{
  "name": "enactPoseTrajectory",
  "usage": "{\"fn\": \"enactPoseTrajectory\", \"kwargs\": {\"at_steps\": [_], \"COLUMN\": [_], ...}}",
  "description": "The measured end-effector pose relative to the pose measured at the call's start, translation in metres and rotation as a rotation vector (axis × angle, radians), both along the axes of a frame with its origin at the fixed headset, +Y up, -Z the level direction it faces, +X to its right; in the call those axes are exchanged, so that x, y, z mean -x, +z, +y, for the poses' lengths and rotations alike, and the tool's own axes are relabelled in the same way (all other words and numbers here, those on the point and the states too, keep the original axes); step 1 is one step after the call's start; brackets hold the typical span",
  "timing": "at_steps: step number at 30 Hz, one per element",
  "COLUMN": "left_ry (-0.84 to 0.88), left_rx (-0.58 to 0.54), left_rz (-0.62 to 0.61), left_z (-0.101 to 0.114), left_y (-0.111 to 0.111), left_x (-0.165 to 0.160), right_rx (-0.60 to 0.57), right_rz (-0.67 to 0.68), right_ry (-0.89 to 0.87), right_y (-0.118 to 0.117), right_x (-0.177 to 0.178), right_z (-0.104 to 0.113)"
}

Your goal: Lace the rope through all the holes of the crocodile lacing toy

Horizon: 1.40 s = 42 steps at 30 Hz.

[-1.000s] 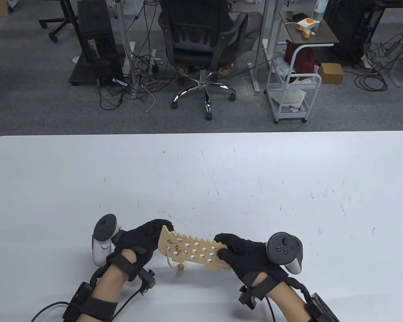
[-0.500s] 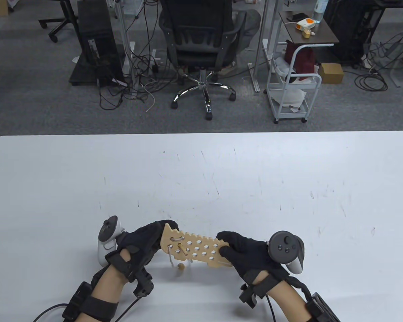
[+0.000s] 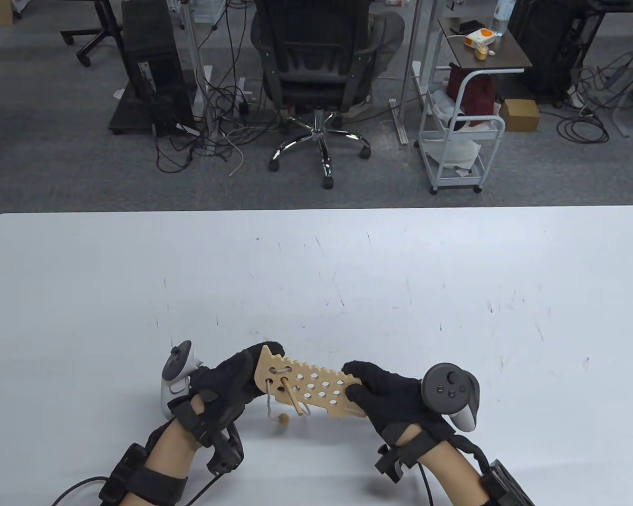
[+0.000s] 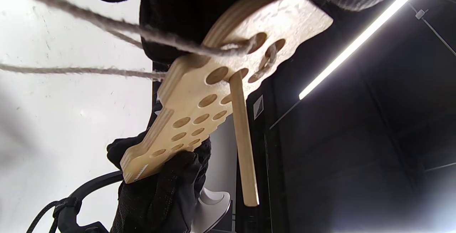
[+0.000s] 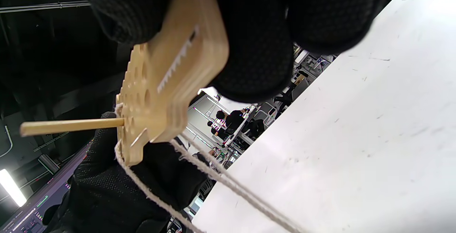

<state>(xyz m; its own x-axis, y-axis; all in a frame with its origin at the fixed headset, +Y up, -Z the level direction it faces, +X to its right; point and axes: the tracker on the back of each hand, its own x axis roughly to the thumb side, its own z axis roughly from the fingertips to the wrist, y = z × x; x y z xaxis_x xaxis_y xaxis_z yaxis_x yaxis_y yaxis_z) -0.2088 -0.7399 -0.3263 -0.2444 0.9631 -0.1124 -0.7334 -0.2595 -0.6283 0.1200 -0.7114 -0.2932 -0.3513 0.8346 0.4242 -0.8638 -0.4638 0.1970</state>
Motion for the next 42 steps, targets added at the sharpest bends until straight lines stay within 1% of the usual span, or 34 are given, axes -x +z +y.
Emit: {"fn": "enactPoseTrajectory", "kwargs": {"at_steps": [5, 15, 18, 21, 23, 25, 26, 28, 30, 31, 35, 39, 42], "left_ry": [0.003, -0.053, -0.071, -0.117, -0.185, -0.282, -0.316, -0.361, -0.44, -0.472, -0.626, -0.705, -0.77], "left_rx": [-0.006, -0.034, -0.041, -0.069, -0.118, -0.215, -0.256, -0.304, -0.391, -0.421, -0.602, -0.744, -0.821], "left_rz": [-0.005, 0.048, 0.069, 0.121, 0.18, 0.27, 0.302, 0.351, 0.414, 0.427, 0.477, 0.529, 0.534], "left_z": [-0.001, 0.0, 0.0, 0.003, 0.008, 0.016, 0.019, 0.025, 0.031, 0.034, 0.046, 0.053, 0.056], "left_y": [0.0, -0.001, -0.002, -0.002, -0.002, -0.002, -0.001, 0.001, 0.003, 0.004, 0.012, 0.02, 0.025], "left_x": [0.0, 0.005, 0.007, 0.012, 0.017, 0.024, 0.027, 0.03, 0.031, 0.031, 0.026, 0.017, 0.011], "right_rx": [-0.015, -0.034, -0.038, -0.04, -0.04, -0.042, -0.042, -0.042, -0.039, -0.037, -0.03, -0.024, -0.021], "right_rz": [-0.026, -0.043, -0.049, -0.063, -0.069, -0.082, -0.086, -0.097, -0.111, -0.115, -0.138, -0.154, -0.154], "right_ry": [0.001, -0.019, -0.023, -0.028, -0.029, -0.03, -0.03, -0.03, -0.028, -0.027, -0.021, -0.011, -0.007], "right_y": [0.001, 0.001, 0.001, 0.0, 0.0, 0.0, 0.0, 0.0, -0.001, -0.001, -0.001, -0.001, -0.001], "right_x": [-0.001, -0.004, -0.004, -0.006, -0.007, -0.009, -0.009, -0.011, -0.012, -0.012, -0.015, -0.015, -0.015], "right_z": [0.002, 0.002, 0.003, 0.003, 0.004, 0.004, 0.005, 0.005, 0.005, 0.005, 0.005, 0.005, 0.005]}}
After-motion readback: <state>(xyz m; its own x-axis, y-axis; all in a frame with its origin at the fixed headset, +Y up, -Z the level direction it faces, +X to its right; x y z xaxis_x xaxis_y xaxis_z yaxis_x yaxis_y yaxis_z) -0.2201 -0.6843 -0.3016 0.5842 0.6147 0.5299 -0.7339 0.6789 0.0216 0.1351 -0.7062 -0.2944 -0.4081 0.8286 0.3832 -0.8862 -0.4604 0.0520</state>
